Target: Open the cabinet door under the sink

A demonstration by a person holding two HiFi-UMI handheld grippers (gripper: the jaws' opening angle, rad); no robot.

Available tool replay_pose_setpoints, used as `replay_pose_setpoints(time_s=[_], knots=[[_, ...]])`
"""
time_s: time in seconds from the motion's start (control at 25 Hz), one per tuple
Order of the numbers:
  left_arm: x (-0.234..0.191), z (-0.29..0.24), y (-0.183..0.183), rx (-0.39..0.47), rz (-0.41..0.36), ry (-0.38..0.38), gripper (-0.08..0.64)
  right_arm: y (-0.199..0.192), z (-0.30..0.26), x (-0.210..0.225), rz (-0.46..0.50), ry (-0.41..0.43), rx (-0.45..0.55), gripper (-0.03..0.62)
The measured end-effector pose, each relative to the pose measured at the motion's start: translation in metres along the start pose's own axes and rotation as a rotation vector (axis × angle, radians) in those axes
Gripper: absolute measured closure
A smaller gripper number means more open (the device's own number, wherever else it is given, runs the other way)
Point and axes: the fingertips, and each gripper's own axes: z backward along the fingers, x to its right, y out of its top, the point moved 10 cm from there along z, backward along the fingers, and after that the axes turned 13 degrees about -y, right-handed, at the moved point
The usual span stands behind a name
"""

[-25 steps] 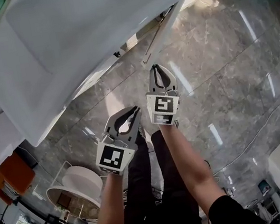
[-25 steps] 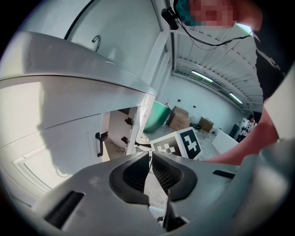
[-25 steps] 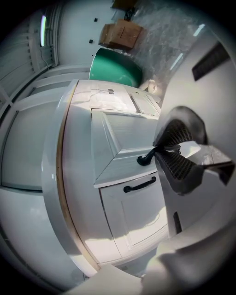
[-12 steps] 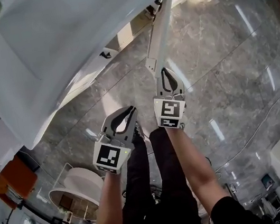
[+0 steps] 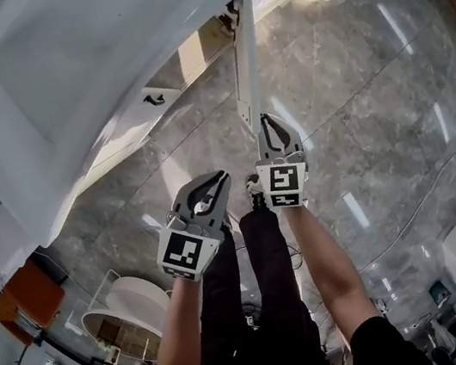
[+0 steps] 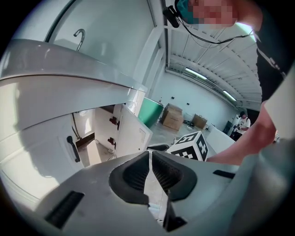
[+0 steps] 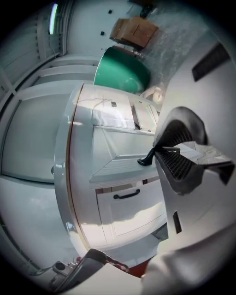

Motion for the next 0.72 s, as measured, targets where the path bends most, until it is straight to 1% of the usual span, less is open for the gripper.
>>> replay_pose_setpoints(time_s=[0.08, 0.12, 0.16, 0.2, 0.28, 0.32, 0.36, 0.44, 0.52, 0.6, 0.72], knots=[[0.0, -0.002, -0.001, -0.002, 0.005, 0.005, 0.531, -0.005, -0.001, 0.016, -0.026, -0.037, -0.009, 0.511], [-0.001, -0.002, -0.001, -0.002, 0.008, 0.009, 0.531, -0.008, -0.002, 0.024, -0.027, -0.039, -0.007, 0.513], [0.0, -0.003, -0.001, -0.001, 0.011, 0.011, 0.531, -0.01, -0.003, 0.033, -0.016, -0.02, 0.001, 0.515], [0.001, -0.005, -0.001, -0.001, 0.012, 0.013, 0.531, -0.012, -0.005, 0.04, 0.012, 0.021, 0.016, 0.514], [0.005, -0.012, -0.001, -0.005, 0.011, 0.01, 0.531, -0.013, -0.008, 0.05, 0.1, 0.135, 0.049, 0.508], [0.008, -0.016, -0.001, -0.008, 0.01, 0.008, 0.531, -0.013, -0.009, 0.055, 0.142, 0.18, 0.061, 0.506], [0.011, -0.021, 0.0, -0.01, 0.011, 0.005, 0.531, -0.012, -0.011, 0.06, 0.174, 0.206, 0.069, 0.506], [0.017, -0.03, 0.002, -0.011, 0.015, 0.0, 0.531, -0.013, -0.013, 0.072, 0.192, 0.211, 0.07, 0.506], [0.023, -0.038, 0.006, -0.009, 0.016, -0.007, 0.531, -0.014, -0.017, 0.086, 0.166, 0.19, 0.065, 0.508], [0.03, -0.044, 0.011, -0.007, 0.013, -0.016, 0.531, -0.016, -0.022, 0.103, 0.156, 0.193, 0.062, 0.511], [0.039, -0.049, 0.016, -0.009, 0.0, -0.029, 0.531, -0.012, -0.028, 0.122, 0.24, 0.254, 0.042, 0.509]])
